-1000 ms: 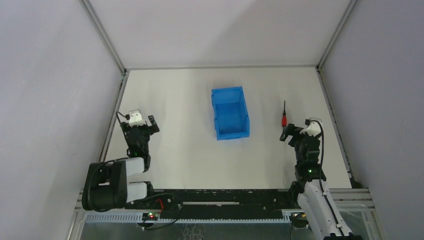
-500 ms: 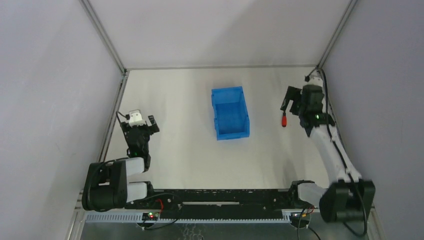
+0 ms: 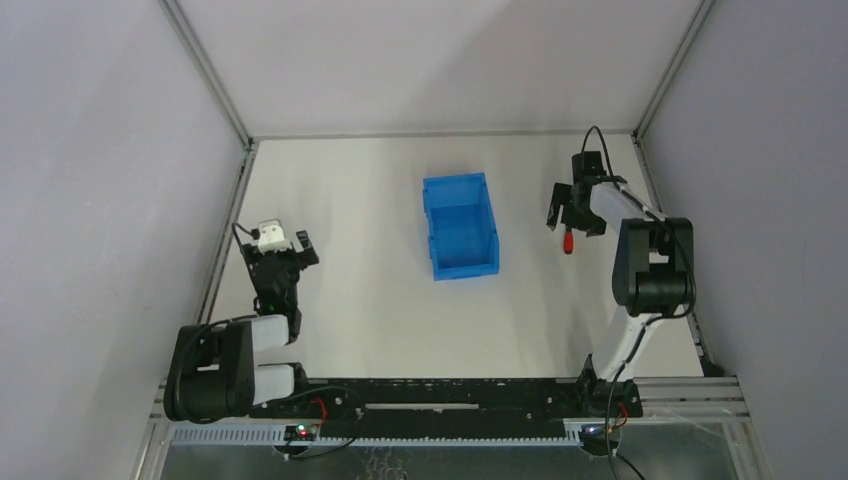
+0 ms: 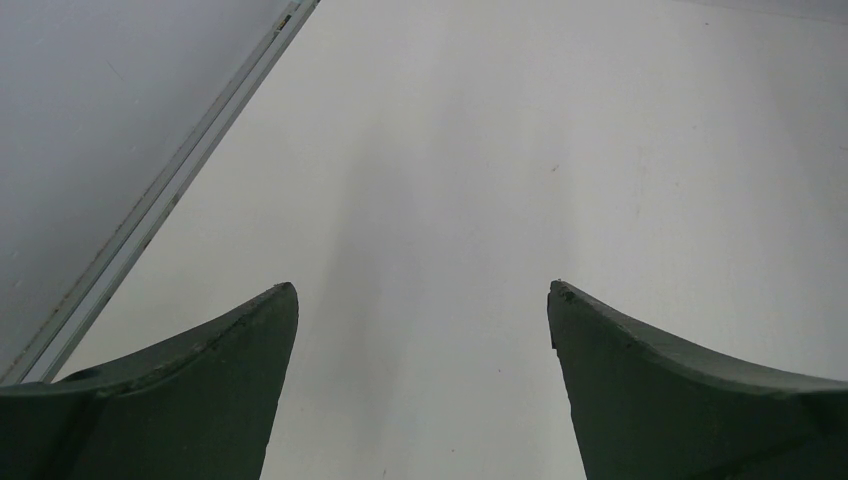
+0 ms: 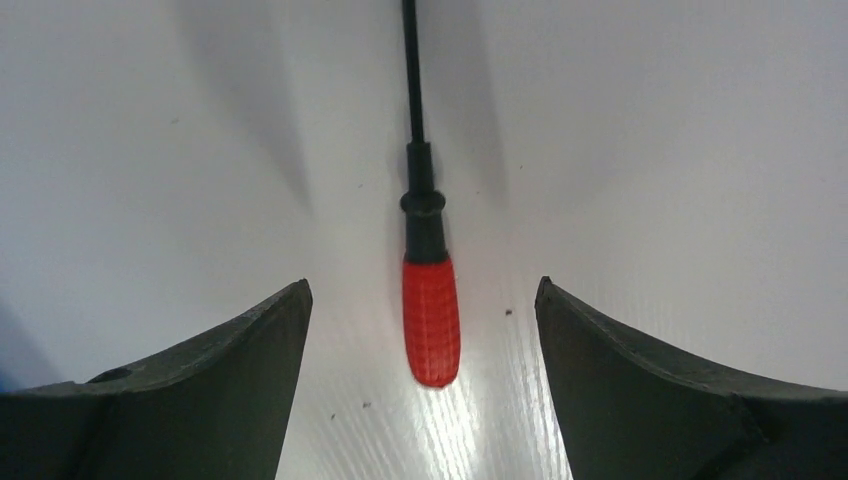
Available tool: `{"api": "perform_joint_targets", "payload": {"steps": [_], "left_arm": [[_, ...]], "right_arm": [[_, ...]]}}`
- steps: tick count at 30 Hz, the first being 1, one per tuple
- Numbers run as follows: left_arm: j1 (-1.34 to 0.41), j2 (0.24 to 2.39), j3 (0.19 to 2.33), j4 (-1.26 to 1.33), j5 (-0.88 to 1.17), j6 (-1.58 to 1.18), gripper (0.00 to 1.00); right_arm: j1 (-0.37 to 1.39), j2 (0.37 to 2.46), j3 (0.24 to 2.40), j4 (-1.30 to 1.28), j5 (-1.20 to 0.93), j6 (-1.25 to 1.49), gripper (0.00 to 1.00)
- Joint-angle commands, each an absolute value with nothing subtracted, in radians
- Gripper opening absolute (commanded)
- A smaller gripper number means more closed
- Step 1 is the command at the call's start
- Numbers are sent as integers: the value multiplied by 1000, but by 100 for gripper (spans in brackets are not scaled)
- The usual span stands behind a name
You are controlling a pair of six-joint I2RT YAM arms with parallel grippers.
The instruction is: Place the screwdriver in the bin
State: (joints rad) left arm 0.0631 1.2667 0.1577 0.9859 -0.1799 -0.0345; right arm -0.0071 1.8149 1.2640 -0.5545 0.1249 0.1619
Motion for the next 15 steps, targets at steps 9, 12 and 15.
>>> {"api": "perform_joint_targets", "payload": {"steps": [9, 12, 15], "left_arm": [[58, 1258, 194, 1052, -184, -28, 100], [59, 1258, 195, 1052, -184, -28, 100], [59, 1258, 194, 1052, -185, -28, 100]], "right_arm": [[-43, 1976, 1318, -556, 136, 157, 48], [-43, 1979, 1318, -566, 136, 155, 17], [-43, 1934, 1319, -571, 132, 149, 2]]}}
